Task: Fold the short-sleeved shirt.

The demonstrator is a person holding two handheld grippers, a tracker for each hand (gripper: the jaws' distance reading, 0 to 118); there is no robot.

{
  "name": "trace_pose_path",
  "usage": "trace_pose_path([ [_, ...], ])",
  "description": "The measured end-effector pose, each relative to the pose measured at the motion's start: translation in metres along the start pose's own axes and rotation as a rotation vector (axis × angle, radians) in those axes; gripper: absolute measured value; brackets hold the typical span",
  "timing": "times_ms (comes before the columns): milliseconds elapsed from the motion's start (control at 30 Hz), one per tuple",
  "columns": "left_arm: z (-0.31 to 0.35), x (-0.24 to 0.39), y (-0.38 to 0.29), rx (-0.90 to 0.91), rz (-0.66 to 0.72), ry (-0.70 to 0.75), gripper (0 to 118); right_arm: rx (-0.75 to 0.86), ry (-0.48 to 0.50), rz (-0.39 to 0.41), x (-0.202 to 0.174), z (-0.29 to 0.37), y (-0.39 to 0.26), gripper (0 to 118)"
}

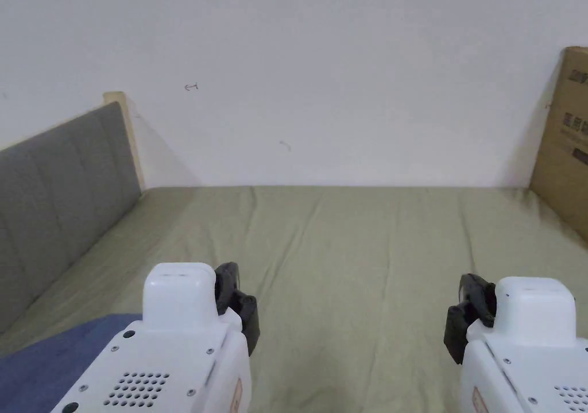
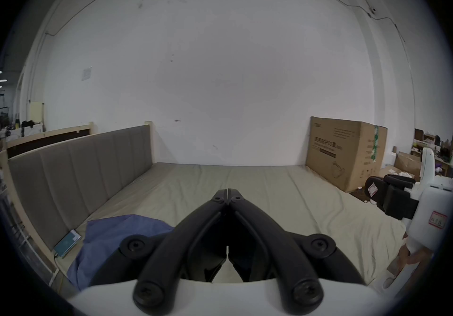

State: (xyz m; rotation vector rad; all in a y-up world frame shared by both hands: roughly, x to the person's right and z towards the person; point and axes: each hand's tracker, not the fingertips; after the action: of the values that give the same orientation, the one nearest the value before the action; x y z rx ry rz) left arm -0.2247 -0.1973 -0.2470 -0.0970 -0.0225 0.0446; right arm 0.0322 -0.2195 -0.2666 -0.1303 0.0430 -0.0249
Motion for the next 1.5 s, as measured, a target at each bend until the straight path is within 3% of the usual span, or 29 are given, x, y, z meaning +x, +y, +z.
trace_pose_path([
  [367, 0.048, -0.085, 0.002, -0.038, 0.044, 0.349, 0, -0.064, 0.379, 0.039, -0.096, -0.021, 0.000, 1],
  [667, 0.016, -0.130, -0.028, -0.201, 0.138, 0.404, 0, -0.122, 0.447, 0.077, -0.122, -0.028, -0.014, 1],
  [900, -0.106, -0.189, -0.124, -0.632, 0.250, 0.363, 0, -0.206, 0.426, 0.091, -0.119, -0.043, -0.031, 1],
  [933, -0.120, -0.196, -0.140, -0.674, 0.288, 0.370, 4, -0.217, 0.421, 0.095, -0.118, -0.046, -0.034, 1],
  [1033, -0.155, -0.214, -0.176, -0.822, 0.414, 0.373, 93, -0.267, 0.399, 0.107, -0.115, -0.056, -0.042, 1],
  [1067, -0.161, -0.215, -0.182, -0.859, 0.422, 0.358, 109, -0.282, 0.392, 0.107, -0.114, -0.060, -0.045, 1],
  [1100, -0.169, -0.216, -0.188, -0.874, 0.415, 0.343, 111, -0.304, 0.384, 0.104, -0.112, -0.064, -0.049, 1],
  [1233, -0.198, -0.207, -0.192, -0.897, 0.325, 0.354, 111, -0.391, 0.360, 0.054, -0.104, -0.082, -0.061, 1],
  [1333, -0.225, -0.211, -0.203, -0.928, 0.357, 0.315, 109, -0.425, 0.344, 0.029, -0.096, -0.090, -0.067, 1],
  [1433, -0.239, -0.205, -0.227, -1.017, 0.270, 0.389, 99, -0.456, 0.327, 0.028, -0.088, -0.094, -0.072, 1],
  [1500, -0.229, -0.196, -0.220, -0.965, 0.251, 0.380, 74, -0.471, 0.313, 0.030, -0.082, -0.096, -0.075, 1],
])
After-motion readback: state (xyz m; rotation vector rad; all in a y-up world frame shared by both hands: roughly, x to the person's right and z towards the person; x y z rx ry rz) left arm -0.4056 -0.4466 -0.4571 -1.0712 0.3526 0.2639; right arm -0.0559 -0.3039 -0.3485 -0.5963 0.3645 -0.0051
